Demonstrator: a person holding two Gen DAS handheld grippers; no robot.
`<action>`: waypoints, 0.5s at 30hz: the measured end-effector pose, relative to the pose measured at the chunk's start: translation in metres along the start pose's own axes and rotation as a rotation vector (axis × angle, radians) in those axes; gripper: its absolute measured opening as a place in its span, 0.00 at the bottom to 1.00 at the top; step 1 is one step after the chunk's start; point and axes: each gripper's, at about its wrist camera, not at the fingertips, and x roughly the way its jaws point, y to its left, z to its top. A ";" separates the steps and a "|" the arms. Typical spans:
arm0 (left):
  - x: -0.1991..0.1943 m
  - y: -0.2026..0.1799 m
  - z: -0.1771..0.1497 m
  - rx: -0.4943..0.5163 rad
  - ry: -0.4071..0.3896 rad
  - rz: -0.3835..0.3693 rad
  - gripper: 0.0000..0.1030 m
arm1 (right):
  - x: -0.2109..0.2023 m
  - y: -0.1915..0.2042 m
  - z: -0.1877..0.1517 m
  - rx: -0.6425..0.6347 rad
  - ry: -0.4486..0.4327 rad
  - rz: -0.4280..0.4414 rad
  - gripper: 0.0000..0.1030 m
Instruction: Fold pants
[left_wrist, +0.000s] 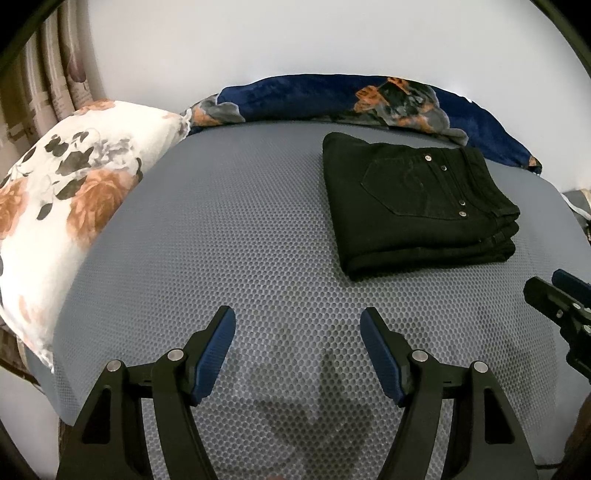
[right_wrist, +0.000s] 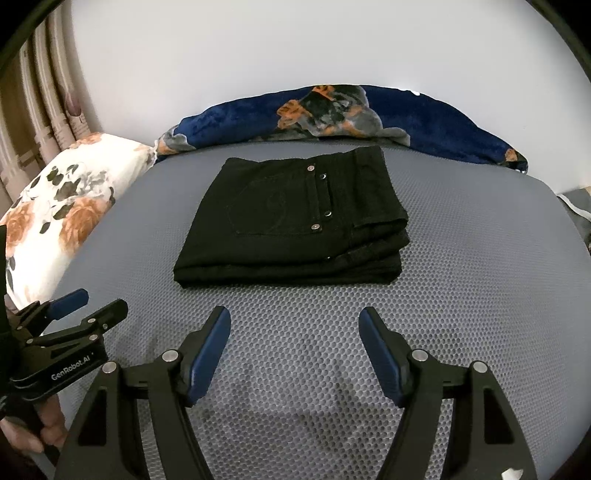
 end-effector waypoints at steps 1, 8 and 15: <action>0.000 -0.001 0.000 0.002 -0.001 0.000 0.68 | 0.001 0.001 0.000 -0.002 0.001 -0.002 0.67; 0.000 -0.003 -0.001 0.013 -0.008 0.011 0.68 | 0.003 0.003 -0.001 -0.003 0.008 0.005 0.67; 0.000 -0.005 -0.002 0.018 -0.011 0.020 0.68 | 0.005 0.003 -0.003 0.000 0.015 0.005 0.67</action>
